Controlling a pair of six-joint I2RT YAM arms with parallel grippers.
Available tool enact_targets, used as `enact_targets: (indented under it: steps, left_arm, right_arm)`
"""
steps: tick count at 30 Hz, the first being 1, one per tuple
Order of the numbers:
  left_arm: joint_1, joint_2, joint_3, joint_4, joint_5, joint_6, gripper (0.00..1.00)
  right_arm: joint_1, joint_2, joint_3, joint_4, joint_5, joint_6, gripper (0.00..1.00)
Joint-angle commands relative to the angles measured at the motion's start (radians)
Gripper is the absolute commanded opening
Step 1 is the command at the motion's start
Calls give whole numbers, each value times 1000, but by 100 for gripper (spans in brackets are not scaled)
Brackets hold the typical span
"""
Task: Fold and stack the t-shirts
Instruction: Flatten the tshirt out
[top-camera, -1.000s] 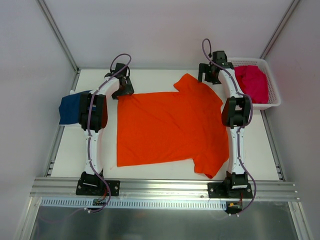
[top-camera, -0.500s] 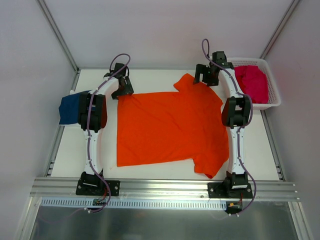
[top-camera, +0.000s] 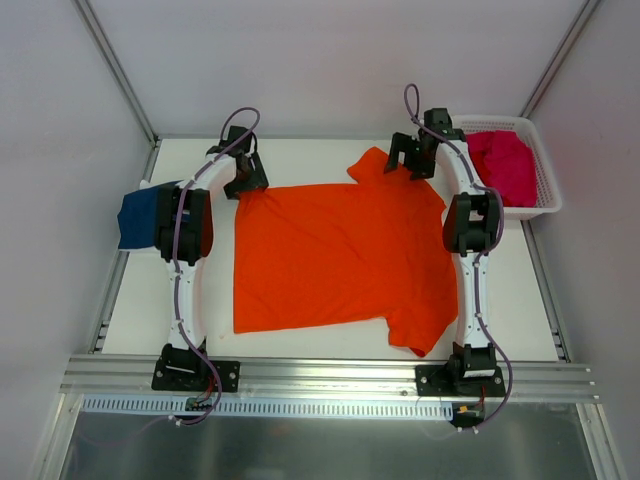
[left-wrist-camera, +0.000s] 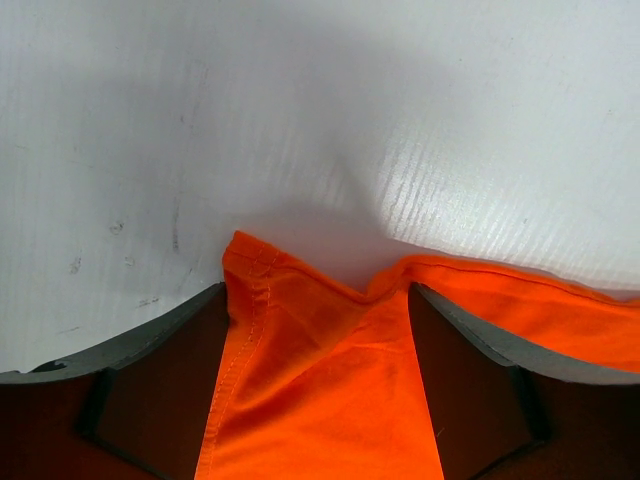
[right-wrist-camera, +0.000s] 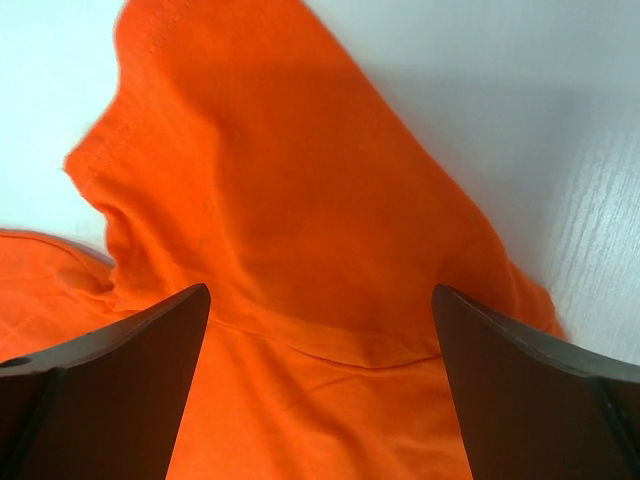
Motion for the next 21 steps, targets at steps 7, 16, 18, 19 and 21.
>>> enact_targets:
  steps: [7, 16, 18, 19, 21]
  left_arm:
    - [4, -113, -47, -4, -70, 6, 69]
    - [3, -265, -145, 61, -66, 10, 79]
    - [3, -270, -150, 64, -40, 10, 79]
    - [3, -271, -154, 62, -32, 9, 79]
    - [1, -277, -174, 64, -11, -3, 79]
  right_arm:
    - [60, -357, -287, 69, 14, -56, 99]
    - [81, -1061, -759, 484, -54, -89, 99]
    - [77, -1138, -797, 503, -87, -98, 99]
    - [77, -1143, -794, 461, -49, -99, 99]
    - [77, -1129, -781, 417, 99, -121, 100]
